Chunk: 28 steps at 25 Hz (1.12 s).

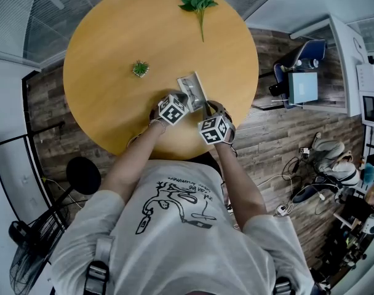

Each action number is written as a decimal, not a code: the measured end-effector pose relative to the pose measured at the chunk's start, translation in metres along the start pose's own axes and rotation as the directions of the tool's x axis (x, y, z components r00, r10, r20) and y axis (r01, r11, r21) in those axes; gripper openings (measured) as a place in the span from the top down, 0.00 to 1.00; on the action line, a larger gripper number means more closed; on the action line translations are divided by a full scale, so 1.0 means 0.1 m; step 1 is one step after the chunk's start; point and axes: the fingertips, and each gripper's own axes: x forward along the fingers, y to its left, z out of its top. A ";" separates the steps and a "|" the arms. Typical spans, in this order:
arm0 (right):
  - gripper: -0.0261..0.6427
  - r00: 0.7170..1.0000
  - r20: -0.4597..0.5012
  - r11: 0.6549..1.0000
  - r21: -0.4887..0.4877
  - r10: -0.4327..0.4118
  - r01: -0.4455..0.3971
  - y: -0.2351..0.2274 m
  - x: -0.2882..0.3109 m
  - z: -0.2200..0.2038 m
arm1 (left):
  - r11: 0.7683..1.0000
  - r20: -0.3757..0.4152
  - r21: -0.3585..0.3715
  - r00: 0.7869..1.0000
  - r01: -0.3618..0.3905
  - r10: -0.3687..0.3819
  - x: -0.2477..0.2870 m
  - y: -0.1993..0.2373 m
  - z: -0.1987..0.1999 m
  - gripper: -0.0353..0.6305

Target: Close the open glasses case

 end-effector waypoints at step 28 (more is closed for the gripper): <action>0.92 1.000 0.001 0.999 0.049 0.003 -0.003 -0.14 0.03 -0.06 | 1.000 0.000 -0.016 1.000 -0.003 0.003 -0.01 0.01 0.00 0.92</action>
